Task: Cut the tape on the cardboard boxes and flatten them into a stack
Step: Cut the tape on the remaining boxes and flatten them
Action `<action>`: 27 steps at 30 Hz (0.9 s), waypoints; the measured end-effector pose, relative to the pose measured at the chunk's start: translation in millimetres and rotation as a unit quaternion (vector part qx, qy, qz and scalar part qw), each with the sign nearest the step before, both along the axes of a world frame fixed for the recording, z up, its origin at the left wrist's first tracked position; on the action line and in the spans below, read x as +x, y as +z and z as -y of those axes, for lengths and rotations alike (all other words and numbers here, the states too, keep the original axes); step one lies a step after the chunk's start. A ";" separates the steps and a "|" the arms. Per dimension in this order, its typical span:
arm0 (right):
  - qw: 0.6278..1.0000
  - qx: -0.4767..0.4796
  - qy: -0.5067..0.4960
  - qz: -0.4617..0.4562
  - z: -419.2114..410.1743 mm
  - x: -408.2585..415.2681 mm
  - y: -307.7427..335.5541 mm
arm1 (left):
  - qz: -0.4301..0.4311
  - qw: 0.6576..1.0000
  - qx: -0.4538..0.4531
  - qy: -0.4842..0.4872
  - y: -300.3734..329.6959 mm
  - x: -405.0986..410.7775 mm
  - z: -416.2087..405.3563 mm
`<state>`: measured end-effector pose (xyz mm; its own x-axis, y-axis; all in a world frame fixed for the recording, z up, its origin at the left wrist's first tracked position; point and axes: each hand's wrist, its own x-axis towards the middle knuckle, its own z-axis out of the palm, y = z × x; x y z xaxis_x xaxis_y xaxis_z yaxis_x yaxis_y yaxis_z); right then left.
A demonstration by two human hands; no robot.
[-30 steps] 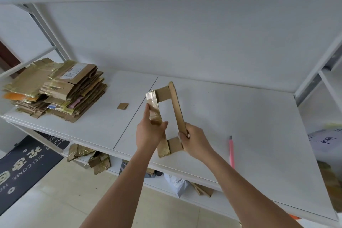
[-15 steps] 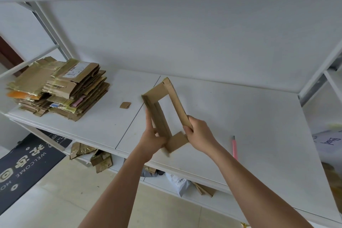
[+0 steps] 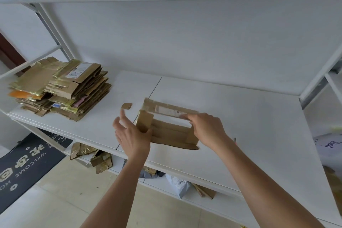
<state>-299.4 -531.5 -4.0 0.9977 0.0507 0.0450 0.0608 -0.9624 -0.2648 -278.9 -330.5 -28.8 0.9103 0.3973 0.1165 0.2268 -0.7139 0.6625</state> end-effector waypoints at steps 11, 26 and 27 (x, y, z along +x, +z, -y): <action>0.911 0.367 -0.182 0.043 -6.1 -26.7 -72.5 | -0.105 0.991 -0.073 -0.041 -31.8 -17.5 -8.6; 0.950 0.241 0.021 -0.195 24.0 -19.6 -73.8 | -0.172 0.719 -0.673 0.035 -40.8 -11.9 -65.6; 0.950 0.216 0.030 -0.223 23.6 -21.3 -75.8 | -0.176 0.699 -0.692 0.039 -44.5 -12.7 -70.9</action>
<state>-320.7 -555.1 -79.9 0.9185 0.1811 -0.3516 -0.0986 -0.7562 -0.6469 -291.6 -259.6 -73.4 0.7555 -0.0428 -0.6538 0.5519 0.5795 0.5997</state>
